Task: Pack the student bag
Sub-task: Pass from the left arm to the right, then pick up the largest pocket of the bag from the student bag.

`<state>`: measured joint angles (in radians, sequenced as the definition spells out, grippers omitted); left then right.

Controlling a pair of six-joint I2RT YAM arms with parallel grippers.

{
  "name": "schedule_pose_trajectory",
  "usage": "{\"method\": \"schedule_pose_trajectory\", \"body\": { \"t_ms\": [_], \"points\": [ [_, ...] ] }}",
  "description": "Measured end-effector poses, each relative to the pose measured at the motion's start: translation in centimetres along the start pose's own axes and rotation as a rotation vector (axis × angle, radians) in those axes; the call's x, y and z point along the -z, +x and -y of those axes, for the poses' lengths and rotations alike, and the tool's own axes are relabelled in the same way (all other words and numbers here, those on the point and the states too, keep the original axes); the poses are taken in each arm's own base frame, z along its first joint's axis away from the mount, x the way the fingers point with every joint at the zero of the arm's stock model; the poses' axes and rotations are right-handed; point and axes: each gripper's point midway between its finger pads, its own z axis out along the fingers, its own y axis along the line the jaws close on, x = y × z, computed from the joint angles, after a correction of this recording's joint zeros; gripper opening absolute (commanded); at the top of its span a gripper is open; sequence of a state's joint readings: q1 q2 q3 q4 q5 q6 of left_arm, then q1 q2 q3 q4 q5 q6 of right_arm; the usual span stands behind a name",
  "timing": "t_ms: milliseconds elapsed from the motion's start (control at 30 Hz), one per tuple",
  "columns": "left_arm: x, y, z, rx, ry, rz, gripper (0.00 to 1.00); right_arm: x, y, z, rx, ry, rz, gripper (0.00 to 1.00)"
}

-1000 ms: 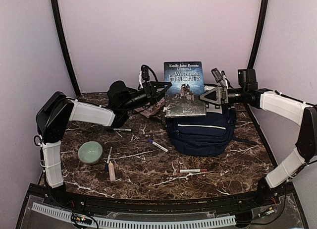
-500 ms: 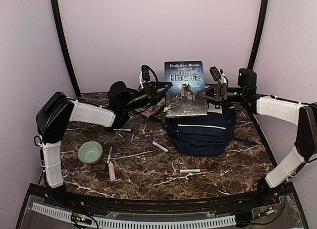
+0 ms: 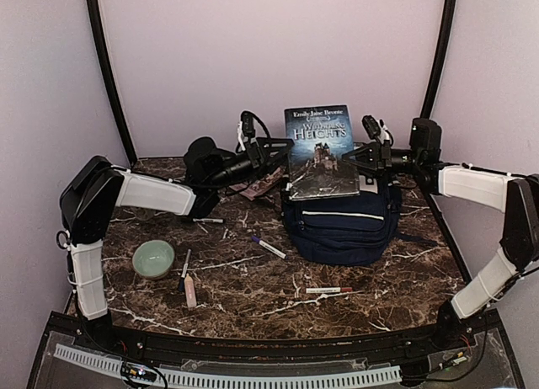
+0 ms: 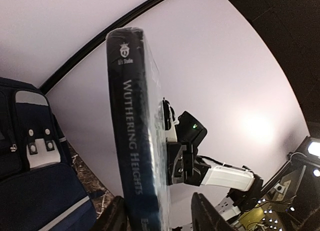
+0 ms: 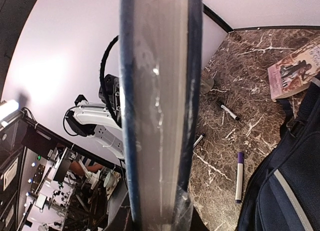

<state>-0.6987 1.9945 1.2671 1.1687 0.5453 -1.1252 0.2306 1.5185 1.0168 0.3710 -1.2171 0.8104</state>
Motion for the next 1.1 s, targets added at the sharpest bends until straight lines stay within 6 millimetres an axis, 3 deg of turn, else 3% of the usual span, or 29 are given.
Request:
{"method": "schedule_pose_trajectory", "body": {
  "t_ms": [133, 300, 433, 533, 667, 767, 1100],
  "points": [
    [0.3, 0.8, -1.6, -0.028, -0.096, -0.043, 0.54, 3.5, -1.1, 2.0, -0.044, 0.069, 0.076, 0.00],
    [1.3, 2.4, -4.2, -0.108, -0.262, -0.147, 0.51, 10.2, -2.5, 4.1, -0.030, 0.232, 0.220, 0.00],
    [1.0, 3.8, -6.3, -0.256, -0.414, -0.279, 0.50, 14.3, -2.1, 4.6, 0.023, 0.344, 0.280, 0.00],
    [-0.7, 4.4, -6.0, -0.433, -0.466, -0.376, 0.48, 16.6, -1.1, 5.4, 0.030, 0.398, 0.312, 0.00],
    [-2.6, 7.1, -5.6, -0.633, -0.453, -0.528, 0.44, 18.2, 0.4, 7.2, 0.009, 0.456, 0.335, 0.00],
    [-3.2, 10.5, -6.5, -0.726, -0.421, -0.658, 0.44, 18.4, 1.2, 7.9, 0.011, 0.491, 0.327, 0.00],
    [-2.9, 20.5, -10.2, -0.839, -0.302, -0.961, 0.55, 18.7, 1.8, 7.2, 0.094, 0.529, 0.324, 0.00]
  ]
}}
